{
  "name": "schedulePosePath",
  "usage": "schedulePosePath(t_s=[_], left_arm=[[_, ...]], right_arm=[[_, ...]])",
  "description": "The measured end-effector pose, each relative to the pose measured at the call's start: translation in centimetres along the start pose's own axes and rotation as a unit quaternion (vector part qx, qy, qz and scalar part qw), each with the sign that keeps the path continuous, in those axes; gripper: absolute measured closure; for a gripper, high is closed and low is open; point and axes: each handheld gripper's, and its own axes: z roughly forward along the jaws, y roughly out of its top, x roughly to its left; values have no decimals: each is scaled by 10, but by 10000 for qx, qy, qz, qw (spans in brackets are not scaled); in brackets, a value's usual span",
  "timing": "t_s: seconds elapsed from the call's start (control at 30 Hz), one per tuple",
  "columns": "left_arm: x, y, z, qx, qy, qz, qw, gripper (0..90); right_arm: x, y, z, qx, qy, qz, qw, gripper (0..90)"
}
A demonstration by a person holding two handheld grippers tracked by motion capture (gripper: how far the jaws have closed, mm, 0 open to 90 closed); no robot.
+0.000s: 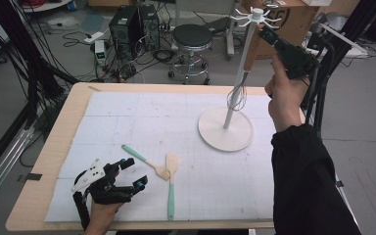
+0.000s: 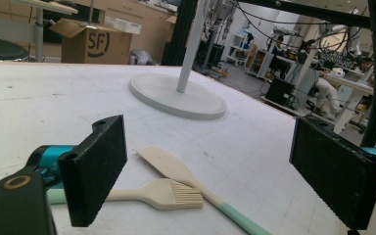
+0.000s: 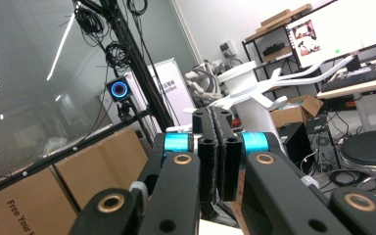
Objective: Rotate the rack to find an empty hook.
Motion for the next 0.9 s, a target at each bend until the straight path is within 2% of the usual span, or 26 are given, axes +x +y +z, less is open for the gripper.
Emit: schedulePosePath(t_s=[0.43,0.9], left_arm=[[5,1,-8,-130,71,-149,9998,146],[8,1,-12,-143,153,-158,9997,146]], right_arm=[[16,-5,13,109,127,-108,9998,891],[26,-9,26,179,179,-98,9996,891]])
